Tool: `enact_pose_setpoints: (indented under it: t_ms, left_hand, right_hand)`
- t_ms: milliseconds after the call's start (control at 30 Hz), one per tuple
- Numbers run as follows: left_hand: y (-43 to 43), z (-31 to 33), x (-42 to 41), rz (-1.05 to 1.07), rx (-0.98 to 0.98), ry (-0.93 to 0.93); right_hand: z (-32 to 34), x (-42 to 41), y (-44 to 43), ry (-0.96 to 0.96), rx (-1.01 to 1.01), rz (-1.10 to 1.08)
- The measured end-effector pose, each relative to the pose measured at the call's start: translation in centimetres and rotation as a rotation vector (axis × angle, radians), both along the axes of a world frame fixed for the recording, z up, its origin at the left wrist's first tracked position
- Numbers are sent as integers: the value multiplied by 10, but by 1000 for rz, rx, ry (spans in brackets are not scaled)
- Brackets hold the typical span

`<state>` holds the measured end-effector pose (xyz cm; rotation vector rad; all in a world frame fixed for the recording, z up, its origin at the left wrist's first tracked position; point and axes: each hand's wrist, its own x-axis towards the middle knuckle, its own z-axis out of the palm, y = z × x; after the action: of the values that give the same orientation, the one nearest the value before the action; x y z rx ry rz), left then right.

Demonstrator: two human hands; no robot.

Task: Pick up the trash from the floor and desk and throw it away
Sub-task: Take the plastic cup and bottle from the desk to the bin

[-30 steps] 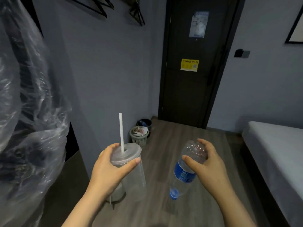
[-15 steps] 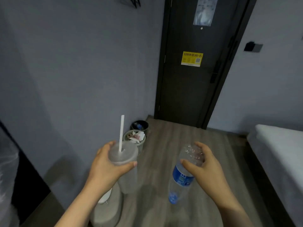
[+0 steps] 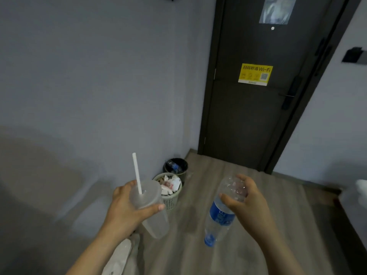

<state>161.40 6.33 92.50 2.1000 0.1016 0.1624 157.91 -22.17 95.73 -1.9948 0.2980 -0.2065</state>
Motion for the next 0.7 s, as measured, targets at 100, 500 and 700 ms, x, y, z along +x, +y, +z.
enact_pose_setpoints:
  t_ms: [100,500,700]
  left_hand:
    - [-10,-4,41,36,0,18]
    - [-10,-52,244,55,-41,21]
    - [3,-68,358,21,-16,76]
  right_hand:
    - [-6,49,-14,29,-3,23]
    - [-43,257,-18,107,-102,59]
    - [-53,364,-8,169,-121,49]
